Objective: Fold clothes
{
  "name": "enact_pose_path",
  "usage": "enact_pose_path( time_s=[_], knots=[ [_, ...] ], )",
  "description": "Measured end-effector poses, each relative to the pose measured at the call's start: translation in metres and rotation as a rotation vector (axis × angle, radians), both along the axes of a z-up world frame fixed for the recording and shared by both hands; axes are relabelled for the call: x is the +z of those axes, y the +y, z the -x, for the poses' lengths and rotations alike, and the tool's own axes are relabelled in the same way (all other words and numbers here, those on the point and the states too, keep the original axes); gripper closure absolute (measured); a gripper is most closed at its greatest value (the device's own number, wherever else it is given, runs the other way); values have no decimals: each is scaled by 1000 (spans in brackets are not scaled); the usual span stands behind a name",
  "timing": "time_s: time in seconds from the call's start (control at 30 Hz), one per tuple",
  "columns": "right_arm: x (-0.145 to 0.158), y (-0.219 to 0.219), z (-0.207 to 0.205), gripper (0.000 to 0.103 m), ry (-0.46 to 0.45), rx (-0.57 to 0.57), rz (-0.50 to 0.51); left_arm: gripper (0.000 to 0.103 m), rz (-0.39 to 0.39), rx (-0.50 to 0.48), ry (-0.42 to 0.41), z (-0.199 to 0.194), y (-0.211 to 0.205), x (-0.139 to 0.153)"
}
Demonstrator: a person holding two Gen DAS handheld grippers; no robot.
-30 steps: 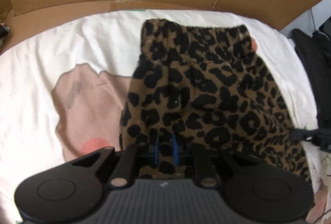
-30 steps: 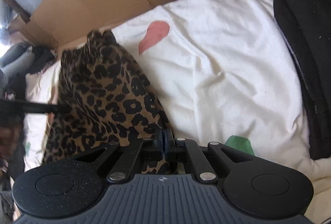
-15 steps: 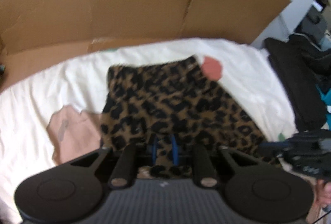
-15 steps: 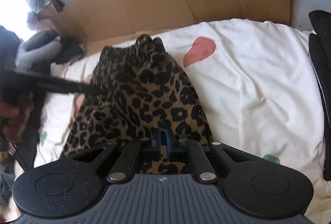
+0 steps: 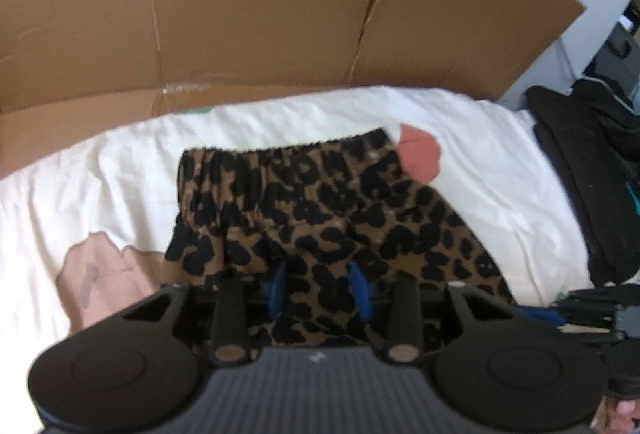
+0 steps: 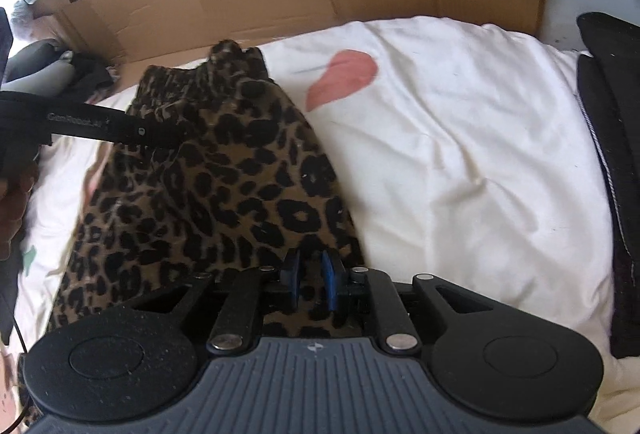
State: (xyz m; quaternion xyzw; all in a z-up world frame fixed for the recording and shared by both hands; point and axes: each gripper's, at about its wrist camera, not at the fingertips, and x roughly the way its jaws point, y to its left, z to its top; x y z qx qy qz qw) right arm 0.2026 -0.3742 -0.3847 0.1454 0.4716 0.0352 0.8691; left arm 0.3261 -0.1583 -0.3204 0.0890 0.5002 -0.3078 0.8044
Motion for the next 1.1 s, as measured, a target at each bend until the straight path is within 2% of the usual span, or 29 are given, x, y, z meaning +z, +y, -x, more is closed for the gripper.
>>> enact_pose_path(
  time_s=[0.1,0.2,0.27,0.33,0.47,0.57,0.7,0.83,1.0,1.1],
  knots=[
    [-1,-3,2,85,6,-13,-22,63,-5,7,-4,-4,-2,-12],
    [-1,-3,3,85,1,-6,-15,62,-25,-16,-15,-1,-7,-10],
    [-1,-3,4,85,2,-14,-22,62,-31,-22,-21,1,-6,-2],
    [0,-5,5,85,11,-31,-40,63,-39,-9,-63,4,-5,6],
    [6,-7,6,84,16,-55,-61,62,-20,-21,-106,7,-4,27],
    [16,-7,9,83,-34,-61,-78,62,8,-41,-117,5,-6,36],
    [23,2,0,81,-74,-20,-76,62,-1,-81,-114,-1,-20,28],
    [18,13,-17,80,-68,17,-39,62,-10,-83,-92,-8,-29,13],
    [11,12,-23,80,-53,-2,-18,61,-8,-73,-104,-19,-40,8],
    [8,6,-23,81,-42,-28,-15,55,10,-71,-94,-24,-46,7]
  ],
)
